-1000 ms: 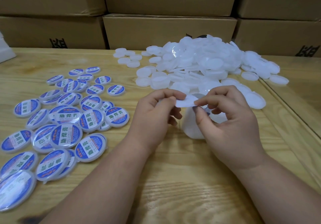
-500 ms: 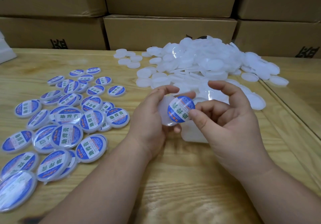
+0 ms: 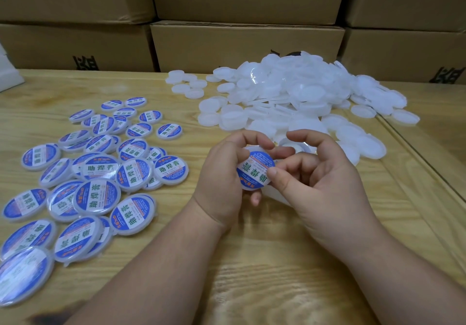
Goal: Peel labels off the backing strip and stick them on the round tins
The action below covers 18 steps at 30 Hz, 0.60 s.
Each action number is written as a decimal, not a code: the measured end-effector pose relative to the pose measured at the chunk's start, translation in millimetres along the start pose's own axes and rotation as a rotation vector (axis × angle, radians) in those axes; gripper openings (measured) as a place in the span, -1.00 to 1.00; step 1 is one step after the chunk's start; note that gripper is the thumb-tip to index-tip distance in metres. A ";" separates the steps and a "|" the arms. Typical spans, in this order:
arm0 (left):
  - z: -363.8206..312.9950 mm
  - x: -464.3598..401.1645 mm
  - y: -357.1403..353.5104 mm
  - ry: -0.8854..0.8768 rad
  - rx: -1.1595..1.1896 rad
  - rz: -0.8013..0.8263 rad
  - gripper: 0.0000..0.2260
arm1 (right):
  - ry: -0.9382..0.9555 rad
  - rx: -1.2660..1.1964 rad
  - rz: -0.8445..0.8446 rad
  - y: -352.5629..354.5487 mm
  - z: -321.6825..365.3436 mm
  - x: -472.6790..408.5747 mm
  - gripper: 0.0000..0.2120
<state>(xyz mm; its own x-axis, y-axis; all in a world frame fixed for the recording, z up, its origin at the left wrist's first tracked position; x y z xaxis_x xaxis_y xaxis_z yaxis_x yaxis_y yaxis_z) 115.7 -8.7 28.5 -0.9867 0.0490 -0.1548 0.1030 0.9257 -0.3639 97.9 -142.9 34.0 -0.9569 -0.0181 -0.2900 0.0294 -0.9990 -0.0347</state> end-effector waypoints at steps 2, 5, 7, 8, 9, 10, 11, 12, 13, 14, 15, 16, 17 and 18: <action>0.0 0.1 -0.2 0.001 -0.005 0.004 -0.69 | 0.003 0.005 0.001 0.7 -1.0 -0.3 -0.55; 0.5 -0.3 -0.7 0.011 -0.013 0.000 -0.69 | 0.004 0.003 0.001 0.7 -1.9 -0.6 -0.55; 0.3 -0.6 -0.6 0.015 -0.026 -0.009 -0.70 | 0.006 -0.001 0.001 0.6 -1.7 -0.6 -0.56; 0.2 -0.6 -0.6 0.015 -0.033 -0.011 -0.70 | 0.005 0.002 0.002 0.5 -1.6 -0.5 -0.56; 0.0 -0.5 -0.6 0.013 -0.040 -0.012 -0.70 | 0.004 0.005 0.003 0.3 -1.5 -0.4 -0.56; -0.1 -0.4 -0.7 0.010 -0.047 -0.012 -0.71 | 0.003 0.007 0.004 0.3 -1.5 -0.3 -0.57; -0.4 -0.2 -0.9 0.006 -0.052 -0.012 -0.71 | 0.002 0.007 0.005 0.3 -1.4 -0.2 -0.57; -0.6 0.2 -0.9 0.001 -0.056 -0.016 -0.72 | 0.001 0.007 0.006 0.2 -1.4 -0.1 -0.57; -0.9 0.3 -0.9 -0.005 -0.059 -0.020 -0.72 | 0.002 0.010 0.006 0.1 -1.1 0.0 -0.57; -1.1 0.5 -1.1 -0.010 -0.060 -0.023 -0.73 | 0.004 0.013 0.005 0.1 -0.7 0.0 -0.57; -1.3 0.6 -1.6 -0.010 -0.060 -0.026 -0.73 | 0.005 0.013 0.004 0.2 -0.4 0.1 -0.58; -1.7 0.7 -2.2 -0.007 -0.059 -0.026 -0.73 | 0.004 0.012 0.002 0.3 -0.4 0.1 -0.58; -2.2 0.7 -2.8 -0.003 -0.060 -0.027 -0.74 | 0.003 0.011 -0.002 0.6 -0.4 0.1 -0.58; -2.9 0.5 -3.4 -0.001 -0.063 -0.029 -0.73 | 0.001 0.010 -0.005 0.7 -0.6 0.0 -0.59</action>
<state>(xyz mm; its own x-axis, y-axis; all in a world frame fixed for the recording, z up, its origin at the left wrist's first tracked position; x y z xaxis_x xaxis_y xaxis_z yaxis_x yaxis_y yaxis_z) 114.5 -10.8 32.3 -0.9890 0.0218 -0.1465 0.0667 0.9485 -0.3096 98.1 -143.6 33.4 -0.9566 -0.0127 -0.2913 0.0214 -0.9994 -0.0267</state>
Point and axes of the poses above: each hand's wrist, its own x-axis away from the middle knuckle, its own y-axis out of the back of the hand, z = x × y, the point moved 4 cm from there along -x, towards the middle knuckle, and after that the axes turned 4 degrees about -z, right-handed, at the moved point
